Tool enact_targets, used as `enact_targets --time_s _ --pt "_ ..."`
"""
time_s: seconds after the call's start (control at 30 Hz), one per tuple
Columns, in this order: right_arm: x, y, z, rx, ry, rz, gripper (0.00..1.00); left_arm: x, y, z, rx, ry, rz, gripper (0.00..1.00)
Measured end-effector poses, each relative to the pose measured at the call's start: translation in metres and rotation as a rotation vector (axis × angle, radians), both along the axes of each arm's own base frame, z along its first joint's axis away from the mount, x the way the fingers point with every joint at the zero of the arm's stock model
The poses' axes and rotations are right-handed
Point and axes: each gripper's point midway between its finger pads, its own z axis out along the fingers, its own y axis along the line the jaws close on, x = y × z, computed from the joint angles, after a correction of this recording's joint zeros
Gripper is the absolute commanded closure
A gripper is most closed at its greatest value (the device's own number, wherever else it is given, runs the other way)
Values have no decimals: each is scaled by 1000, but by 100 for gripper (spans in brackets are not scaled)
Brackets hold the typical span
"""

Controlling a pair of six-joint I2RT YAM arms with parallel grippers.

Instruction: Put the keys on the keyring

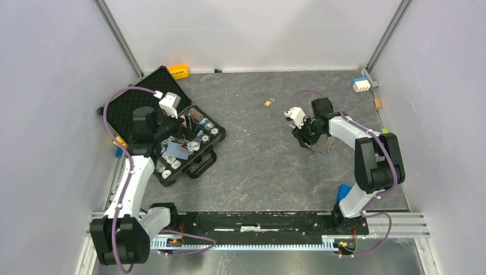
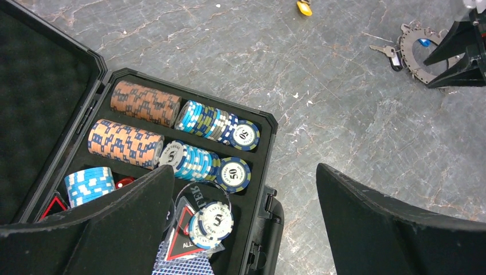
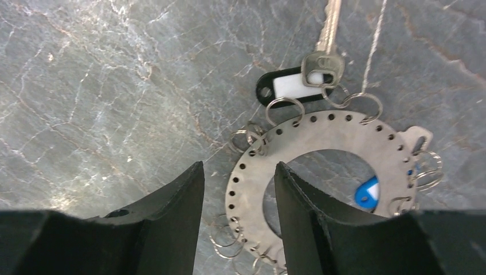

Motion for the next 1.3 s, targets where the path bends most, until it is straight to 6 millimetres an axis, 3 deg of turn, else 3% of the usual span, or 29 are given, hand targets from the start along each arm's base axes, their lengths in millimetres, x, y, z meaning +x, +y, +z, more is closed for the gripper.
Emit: enact_targets --time_s 0.27,0.43,0.63,1.0,1.3 --pt "18 -5 10 -54 -53 67 53 -1 0 2 10 -13 -4 0" --pt "24 -5 4 -73 -31 107 58 -1 0 2 12 -15 -5 0" --pt "23 -6 -7 -91 6 146 65 -2 1 3 16 -22 -7 0" --pt "23 -4 -6 -92 7 203 75 -2 1 3 18 -24 -8 0" --pt "26 -1 -2 -82 -1 239 96 -2 1 2 19 -22 -9 0"
